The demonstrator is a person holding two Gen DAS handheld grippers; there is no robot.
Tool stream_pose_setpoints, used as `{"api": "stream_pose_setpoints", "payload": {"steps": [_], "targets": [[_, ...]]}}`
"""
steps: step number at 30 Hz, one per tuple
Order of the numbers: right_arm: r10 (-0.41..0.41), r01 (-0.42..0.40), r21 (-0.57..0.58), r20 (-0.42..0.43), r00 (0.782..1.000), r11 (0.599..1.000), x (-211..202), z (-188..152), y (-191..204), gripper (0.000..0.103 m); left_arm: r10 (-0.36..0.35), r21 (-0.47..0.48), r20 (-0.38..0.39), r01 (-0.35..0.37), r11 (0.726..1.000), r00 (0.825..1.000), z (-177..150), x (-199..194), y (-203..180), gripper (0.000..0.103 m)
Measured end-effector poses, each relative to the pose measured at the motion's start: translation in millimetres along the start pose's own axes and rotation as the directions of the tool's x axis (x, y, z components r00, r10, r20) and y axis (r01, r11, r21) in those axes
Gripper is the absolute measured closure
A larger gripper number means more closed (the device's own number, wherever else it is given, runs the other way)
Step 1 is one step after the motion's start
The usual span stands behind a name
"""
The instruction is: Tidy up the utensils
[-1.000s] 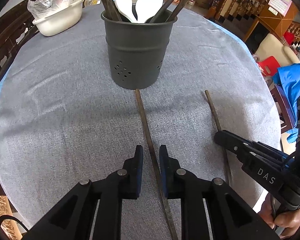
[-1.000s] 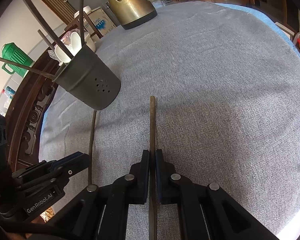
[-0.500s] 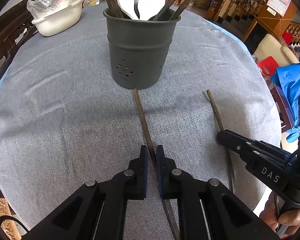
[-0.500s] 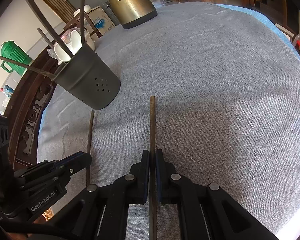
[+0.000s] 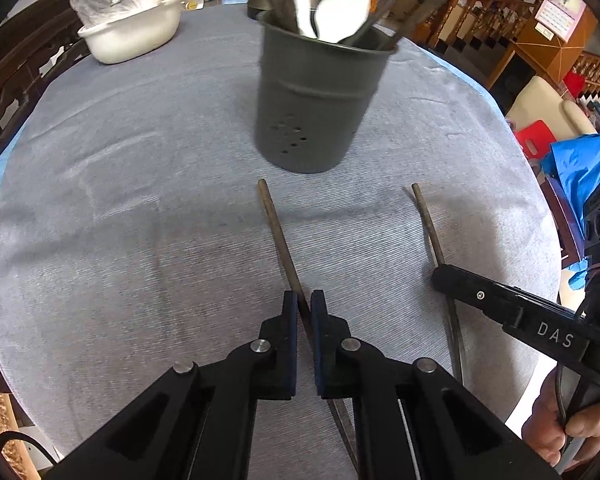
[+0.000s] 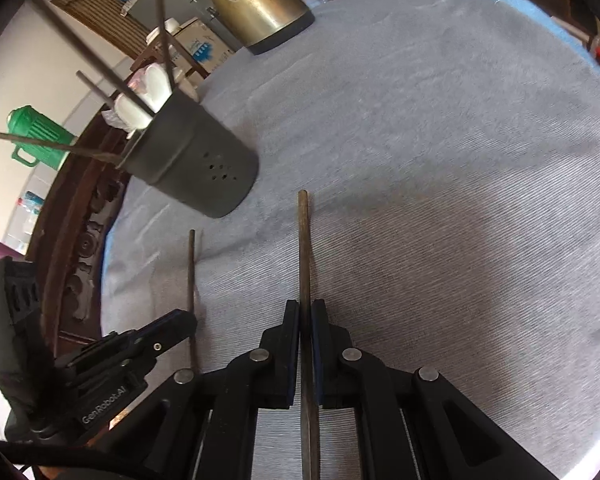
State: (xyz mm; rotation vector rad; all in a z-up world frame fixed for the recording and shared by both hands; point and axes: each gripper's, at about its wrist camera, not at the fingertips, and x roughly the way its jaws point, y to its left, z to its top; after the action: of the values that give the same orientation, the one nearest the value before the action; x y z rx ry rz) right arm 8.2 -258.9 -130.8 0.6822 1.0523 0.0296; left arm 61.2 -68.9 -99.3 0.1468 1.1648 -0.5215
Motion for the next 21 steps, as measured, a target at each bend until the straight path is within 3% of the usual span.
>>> {"api": "stream_pose_setpoints", "payload": {"steps": [4, 10, 21], "targets": [[0.025, -0.025, -0.012, -0.020, 0.999, 1.000, 6, -3, 9, 0.096, -0.009, -0.008, -0.004, 0.009, 1.000, 1.000, -3, -5, 12, 0.096], [-0.053, 0.050, -0.066, -0.042, 0.998, 0.997, 7, 3, 22, 0.091, -0.070, -0.021, -0.022, 0.069, 0.997, 0.997, -1, -10, 25, 0.096], [-0.158, 0.150, -0.121, -0.061, 0.985, 0.981, 24, 30, 40, 0.084, -0.100, -0.095, -0.044, 0.095, 0.991, 0.994, 21, -1, 39, 0.092]]}}
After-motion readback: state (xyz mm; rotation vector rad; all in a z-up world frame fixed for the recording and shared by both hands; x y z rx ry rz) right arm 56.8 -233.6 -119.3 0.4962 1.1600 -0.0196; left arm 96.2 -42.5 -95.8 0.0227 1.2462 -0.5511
